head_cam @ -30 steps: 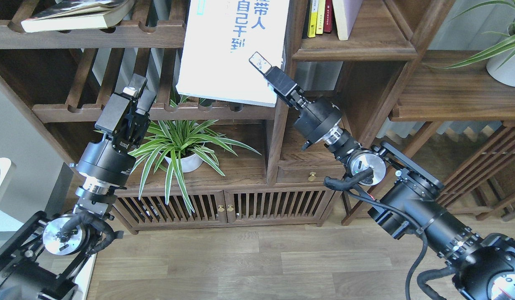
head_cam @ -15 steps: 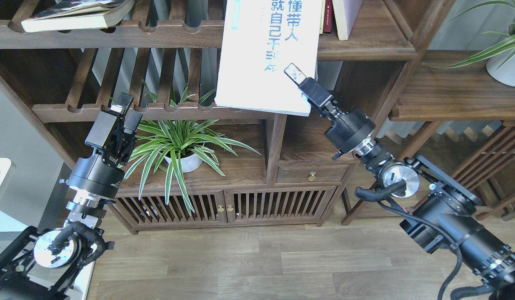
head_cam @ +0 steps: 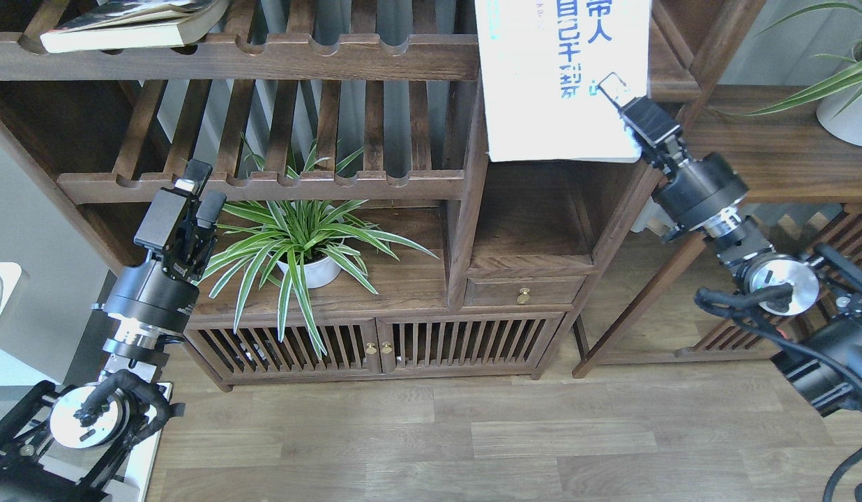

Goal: Organize books on shelf
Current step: 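Carry the white book with the right gripper up to the top shelf, then place the white book on the top shelf and open the right gripper, then lower the right gripper and raise the left gripper to the top shelf, then grasp the dark-covered book on the top shelf with the left gripper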

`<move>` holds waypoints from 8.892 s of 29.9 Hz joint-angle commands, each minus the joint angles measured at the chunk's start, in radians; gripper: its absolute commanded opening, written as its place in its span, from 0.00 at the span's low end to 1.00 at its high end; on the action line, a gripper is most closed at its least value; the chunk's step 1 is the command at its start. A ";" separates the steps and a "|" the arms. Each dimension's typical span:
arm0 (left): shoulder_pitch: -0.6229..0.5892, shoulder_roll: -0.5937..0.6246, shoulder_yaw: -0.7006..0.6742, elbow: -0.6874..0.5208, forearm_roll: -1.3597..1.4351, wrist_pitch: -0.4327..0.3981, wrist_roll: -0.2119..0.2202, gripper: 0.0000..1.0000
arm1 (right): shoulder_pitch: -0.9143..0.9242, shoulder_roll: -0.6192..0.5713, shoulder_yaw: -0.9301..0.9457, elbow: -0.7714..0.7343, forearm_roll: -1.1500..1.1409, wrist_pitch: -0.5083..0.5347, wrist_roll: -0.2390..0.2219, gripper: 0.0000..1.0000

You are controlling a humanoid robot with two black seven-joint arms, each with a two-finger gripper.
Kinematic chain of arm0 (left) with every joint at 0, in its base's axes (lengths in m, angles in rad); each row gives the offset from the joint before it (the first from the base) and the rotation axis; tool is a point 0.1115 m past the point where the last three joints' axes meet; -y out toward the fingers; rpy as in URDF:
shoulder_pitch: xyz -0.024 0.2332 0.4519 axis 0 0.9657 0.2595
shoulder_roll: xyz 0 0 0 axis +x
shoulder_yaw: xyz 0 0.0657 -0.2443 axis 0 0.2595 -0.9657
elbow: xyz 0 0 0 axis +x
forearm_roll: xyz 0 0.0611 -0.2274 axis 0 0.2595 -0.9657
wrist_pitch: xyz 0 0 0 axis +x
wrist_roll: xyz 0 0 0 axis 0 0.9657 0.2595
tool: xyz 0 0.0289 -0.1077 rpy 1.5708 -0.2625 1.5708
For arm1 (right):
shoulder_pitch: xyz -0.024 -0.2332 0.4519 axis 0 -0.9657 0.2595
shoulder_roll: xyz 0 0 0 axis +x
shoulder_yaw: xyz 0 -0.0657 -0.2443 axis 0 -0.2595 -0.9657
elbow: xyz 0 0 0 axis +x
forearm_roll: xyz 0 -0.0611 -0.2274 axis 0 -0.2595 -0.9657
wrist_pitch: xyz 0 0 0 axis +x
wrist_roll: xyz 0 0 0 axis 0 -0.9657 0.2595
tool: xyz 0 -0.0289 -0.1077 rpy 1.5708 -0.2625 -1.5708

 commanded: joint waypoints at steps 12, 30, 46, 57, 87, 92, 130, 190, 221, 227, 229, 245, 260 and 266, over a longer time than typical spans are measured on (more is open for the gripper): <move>0.005 0.001 -0.011 0.011 0.000 0.000 -0.005 0.86 | 0.149 -0.037 0.052 -0.003 0.024 0.000 0.000 0.04; 0.005 -0.001 -0.005 0.019 0.000 0.000 -0.003 0.86 | 0.345 0.022 0.023 -0.156 0.046 0.000 -0.005 0.05; 0.005 0.001 -0.003 0.019 0.000 0.000 0.003 0.86 | 0.422 0.109 -0.028 -0.372 0.020 0.000 -0.014 0.05; 0.005 0.001 0.003 0.017 0.002 0.000 0.004 0.86 | 0.439 0.101 -0.091 -0.480 -0.008 0.000 -0.018 0.06; 0.007 0.002 0.006 0.016 0.002 0.000 0.004 0.85 | 0.531 0.139 -0.092 -0.539 -0.080 0.000 -0.032 0.85; 0.007 0.001 0.006 0.017 0.002 0.000 0.004 0.85 | 0.568 0.161 -0.092 -0.547 -0.084 0.000 -0.031 0.93; 0.004 -0.001 0.011 0.013 0.002 0.000 0.004 0.84 | 0.806 0.228 -0.077 -0.691 -0.104 0.000 -0.017 0.99; -0.136 0.091 -0.112 -0.270 -0.204 0.106 0.001 0.73 | 0.031 0.064 -0.003 0.111 -0.017 0.000 -0.075 0.94; -0.234 0.096 -0.370 -0.368 -0.511 0.975 -0.002 0.78 | -0.081 0.171 -0.068 0.111 -0.054 0.000 -0.098 0.94; -0.291 0.096 -0.393 -0.357 -0.521 0.977 -0.002 0.78 | -0.066 0.168 -0.068 0.111 -0.055 0.000 -0.098 0.94; -0.314 0.096 -0.410 -0.354 -0.525 0.977 -0.002 0.78 | -0.061 0.170 -0.066 0.111 -0.055 0.000 -0.098 0.94; -0.334 0.087 -0.454 -0.345 -0.541 0.977 0.000 0.81 | -0.010 0.173 -0.066 0.109 -0.055 0.000 -0.098 0.94; -0.282 0.087 -0.443 -0.302 -0.540 0.977 -0.005 0.84 | -0.010 0.173 -0.066 0.103 -0.057 0.000 -0.098 0.94; -0.277 0.083 -0.442 -0.277 -0.538 0.977 -0.005 0.83 | -0.010 0.173 -0.066 0.102 -0.058 0.000 -0.098 0.94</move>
